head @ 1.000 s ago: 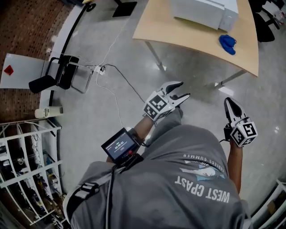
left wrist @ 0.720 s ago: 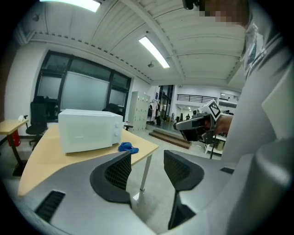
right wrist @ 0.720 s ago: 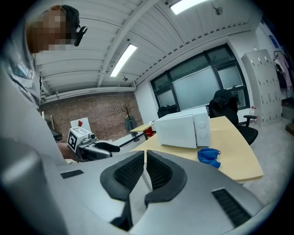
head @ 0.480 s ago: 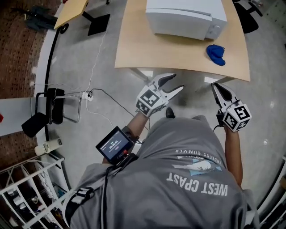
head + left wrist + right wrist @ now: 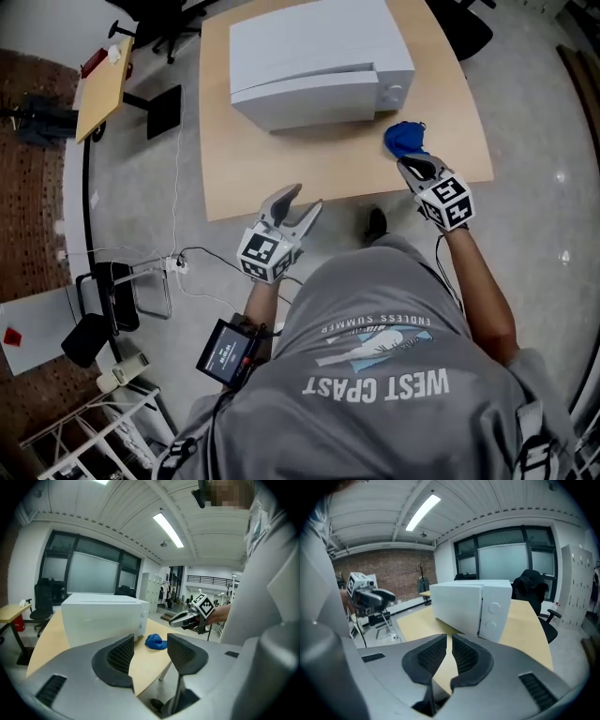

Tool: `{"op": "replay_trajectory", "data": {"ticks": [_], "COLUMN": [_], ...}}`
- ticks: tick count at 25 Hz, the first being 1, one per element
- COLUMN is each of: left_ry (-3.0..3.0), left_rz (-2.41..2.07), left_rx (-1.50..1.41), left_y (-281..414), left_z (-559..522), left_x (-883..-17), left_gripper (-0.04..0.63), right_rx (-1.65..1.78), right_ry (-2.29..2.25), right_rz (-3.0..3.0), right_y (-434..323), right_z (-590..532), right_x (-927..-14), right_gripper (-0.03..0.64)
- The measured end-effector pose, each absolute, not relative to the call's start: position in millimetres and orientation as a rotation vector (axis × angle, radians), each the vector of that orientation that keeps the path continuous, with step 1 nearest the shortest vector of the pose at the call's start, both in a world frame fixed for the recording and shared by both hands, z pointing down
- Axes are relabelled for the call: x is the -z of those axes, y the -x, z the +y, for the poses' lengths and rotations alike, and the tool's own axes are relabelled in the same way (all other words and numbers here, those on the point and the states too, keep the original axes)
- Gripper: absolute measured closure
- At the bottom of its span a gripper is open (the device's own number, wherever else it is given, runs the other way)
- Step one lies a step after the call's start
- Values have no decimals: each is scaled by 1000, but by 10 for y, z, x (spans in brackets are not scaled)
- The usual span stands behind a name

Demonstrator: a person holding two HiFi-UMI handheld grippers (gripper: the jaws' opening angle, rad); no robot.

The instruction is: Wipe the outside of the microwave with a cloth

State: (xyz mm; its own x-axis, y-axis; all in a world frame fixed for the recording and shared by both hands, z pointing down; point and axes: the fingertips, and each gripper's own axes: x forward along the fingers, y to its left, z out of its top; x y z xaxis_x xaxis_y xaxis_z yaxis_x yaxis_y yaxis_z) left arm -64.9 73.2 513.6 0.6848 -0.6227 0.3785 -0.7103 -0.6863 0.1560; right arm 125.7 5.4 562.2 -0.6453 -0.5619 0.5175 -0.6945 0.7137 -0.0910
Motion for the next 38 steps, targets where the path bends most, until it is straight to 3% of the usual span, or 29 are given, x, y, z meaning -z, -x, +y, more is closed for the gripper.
{"op": "replay_trajectory", "data": {"ticks": [3,5,9,12,15,20,24,32,35,38], "left_ry": [-2575,-2552,-2482,-2449,-2436,-2430,-2421,-2369,-2371,-2392], "left_rz": [-1128,-1164,-1201,-1204,-1215,-1221,-1236,-1307,-1305,-1262], "left_rx": [-439,-436,-442,-471,-471,-474,-488,-526,-526,-527], "left_y": [652,635,612,677,762,958,1212,1812,1898,1885], "left_z": [340,206,63,-12,-151,-301,-315,-242,-256,-328], "left_x": [-5116,-5107,-5244,-5303,-5334,-5317,-5305,-5303,-5308,-5363], "left_gripper": [359,359,359,359,359,359,359,359,359,359], "right_rx": [-350,-322,-215,-233,-419,-613,-589,-563,-748,-860], "right_ry": [-893,-809,-561,-485,-608,-1034,-1020,-544,-581,-732], "right_rz": [-2318,-2213,-2007,-1996,-2096,-2533,-2687,-2815,-2817,-2762], "right_y": [-1451,-1569,-1733,-1720,-1664,-1193,-330,2172,2240,1544], "right_z": [-539,-777,-973,-963,-1141,-1473,-1633,-1558,-1626,-1693], "right_x": [-6157,-6558,-7385,-7698,-7602,-6355,-5930,-5683,-5759,-6025], "right_gripper": [569,452,416,432,519,526,526,525,525,525]}}
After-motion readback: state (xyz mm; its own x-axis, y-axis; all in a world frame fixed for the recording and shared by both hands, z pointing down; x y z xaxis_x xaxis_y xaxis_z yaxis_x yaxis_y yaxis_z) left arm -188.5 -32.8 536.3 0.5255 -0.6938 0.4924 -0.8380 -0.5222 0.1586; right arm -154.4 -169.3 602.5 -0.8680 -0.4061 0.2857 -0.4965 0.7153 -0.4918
